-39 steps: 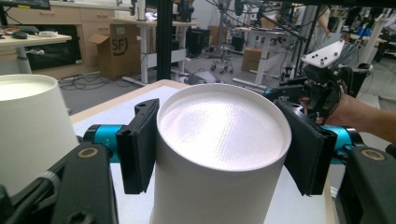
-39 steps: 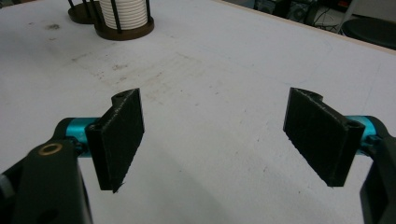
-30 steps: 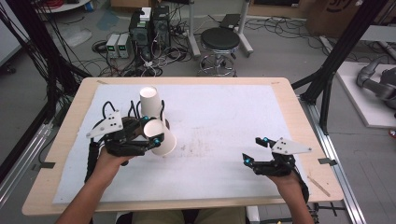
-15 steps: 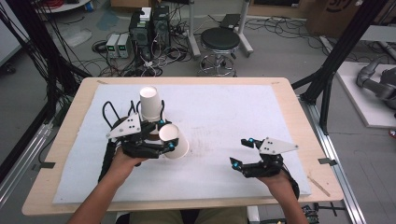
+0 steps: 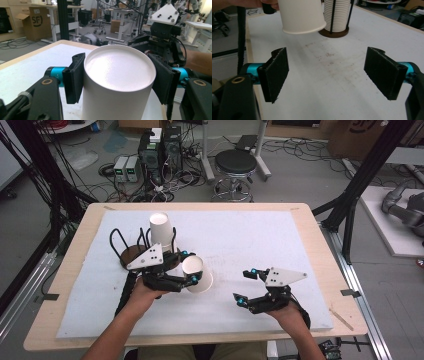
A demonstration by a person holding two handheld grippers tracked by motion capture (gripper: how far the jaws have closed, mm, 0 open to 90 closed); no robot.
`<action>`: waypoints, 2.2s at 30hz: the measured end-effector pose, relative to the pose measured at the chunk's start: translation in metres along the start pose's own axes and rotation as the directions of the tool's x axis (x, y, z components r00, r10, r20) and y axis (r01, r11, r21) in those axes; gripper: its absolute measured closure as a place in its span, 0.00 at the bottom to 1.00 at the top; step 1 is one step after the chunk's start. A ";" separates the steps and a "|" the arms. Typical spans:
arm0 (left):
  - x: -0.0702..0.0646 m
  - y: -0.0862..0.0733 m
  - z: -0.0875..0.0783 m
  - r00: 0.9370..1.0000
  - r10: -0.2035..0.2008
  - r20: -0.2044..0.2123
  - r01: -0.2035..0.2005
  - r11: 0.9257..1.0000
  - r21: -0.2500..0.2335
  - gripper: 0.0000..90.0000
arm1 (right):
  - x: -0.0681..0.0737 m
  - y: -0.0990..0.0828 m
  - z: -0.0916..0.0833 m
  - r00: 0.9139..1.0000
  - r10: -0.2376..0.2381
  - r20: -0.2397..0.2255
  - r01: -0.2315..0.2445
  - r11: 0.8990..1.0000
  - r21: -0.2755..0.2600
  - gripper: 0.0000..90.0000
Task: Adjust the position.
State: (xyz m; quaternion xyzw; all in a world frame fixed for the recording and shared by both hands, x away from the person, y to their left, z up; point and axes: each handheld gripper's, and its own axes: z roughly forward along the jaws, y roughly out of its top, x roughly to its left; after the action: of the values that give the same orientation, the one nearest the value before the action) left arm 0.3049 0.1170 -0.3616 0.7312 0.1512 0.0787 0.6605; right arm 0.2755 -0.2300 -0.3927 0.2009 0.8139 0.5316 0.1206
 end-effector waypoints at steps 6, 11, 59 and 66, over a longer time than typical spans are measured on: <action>-0.004 -0.001 0.007 0.999 -0.002 0.039 0.002 1.000 0.006 0.38 | 0.003 0.007 0.016 0.996 -0.024 -0.084 0.024 1.000 0.010 0.22; -0.009 -0.001 0.015 0.997 0.004 0.072 -0.006 1.000 0.016 0.38 | 0.003 0.011 0.028 0.992 -0.031 -0.119 0.033 0.999 0.015 0.22; -0.018 -0.005 0.033 0.983 -0.052 0.175 0.038 0.996 0.080 0.20 | 0.011 0.011 0.043 0.968 -0.104 -0.229 0.119 0.992 0.052 0.37; -0.015 -0.007 0.022 0.987 -0.050 0.154 0.027 0.989 0.148 0.16 | 0.009 0.013 0.042 0.968 -0.120 -0.218 0.145 0.985 0.098 0.37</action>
State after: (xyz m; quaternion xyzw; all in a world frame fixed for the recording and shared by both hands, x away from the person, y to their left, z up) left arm 0.2964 0.0917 -0.3698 0.7785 0.1181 -0.0032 0.6165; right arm 0.2872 -0.1868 -0.3976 0.0949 0.8626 0.4937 0.0569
